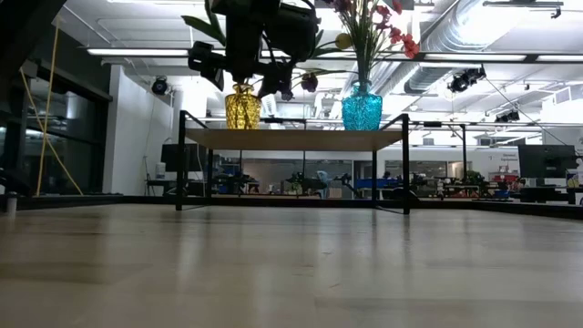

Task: Pick and place flowers into a vace then onto a shelf
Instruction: Put the yellow vase with flowers on the shelf

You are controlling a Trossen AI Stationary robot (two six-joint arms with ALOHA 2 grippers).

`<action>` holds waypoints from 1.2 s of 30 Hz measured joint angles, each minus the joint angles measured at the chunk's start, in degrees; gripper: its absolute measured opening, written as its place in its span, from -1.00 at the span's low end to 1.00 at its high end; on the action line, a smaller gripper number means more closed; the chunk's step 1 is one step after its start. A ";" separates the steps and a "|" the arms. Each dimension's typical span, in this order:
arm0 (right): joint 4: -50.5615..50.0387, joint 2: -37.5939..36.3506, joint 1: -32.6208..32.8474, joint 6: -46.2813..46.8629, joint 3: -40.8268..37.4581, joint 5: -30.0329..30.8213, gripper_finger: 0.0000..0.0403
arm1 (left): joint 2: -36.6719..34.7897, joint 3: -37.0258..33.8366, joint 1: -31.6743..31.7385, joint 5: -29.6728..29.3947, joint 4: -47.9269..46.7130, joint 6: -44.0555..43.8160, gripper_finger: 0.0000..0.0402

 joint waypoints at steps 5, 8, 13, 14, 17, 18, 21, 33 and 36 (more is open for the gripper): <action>0.00 -0.01 0.00 0.00 0.00 0.00 0.36 | -0.02 0.00 0.00 -0.10 0.00 -0.02 0.94; 0.00 0.00 0.01 0.00 0.00 0.02 0.36 | -0.02 0.02 0.00 -0.10 0.00 -0.02 0.94; 0.00 0.00 0.00 0.02 0.00 0.01 0.36 | -0.02 0.04 0.02 -0.18 0.00 -0.02 0.94; 0.00 -0.02 0.01 0.02 0.00 0.00 0.36 | -0.02 0.04 0.02 -0.27 0.01 -0.02 0.94; 0.00 0.00 0.01 0.02 0.02 0.02 0.36 | -0.02 0.04 0.02 -0.56 0.00 -0.02 0.94; 0.00 0.00 -0.01 0.02 0.00 0.00 0.36 | -0.02 0.04 0.02 -0.60 0.00 -0.02 0.94; 0.00 0.00 -0.01 0.02 0.00 0.02 0.36 | -0.02 0.04 0.00 -0.68 0.02 -0.02 0.94; 0.00 -0.01 -0.01 0.04 0.00 0.02 0.36 | -0.07 0.04 0.00 -1.06 0.13 0.59 0.97; 0.00 0.00 0.00 0.04 0.00 0.01 0.36 | -0.11 0.04 0.00 -1.00 0.13 1.38 0.97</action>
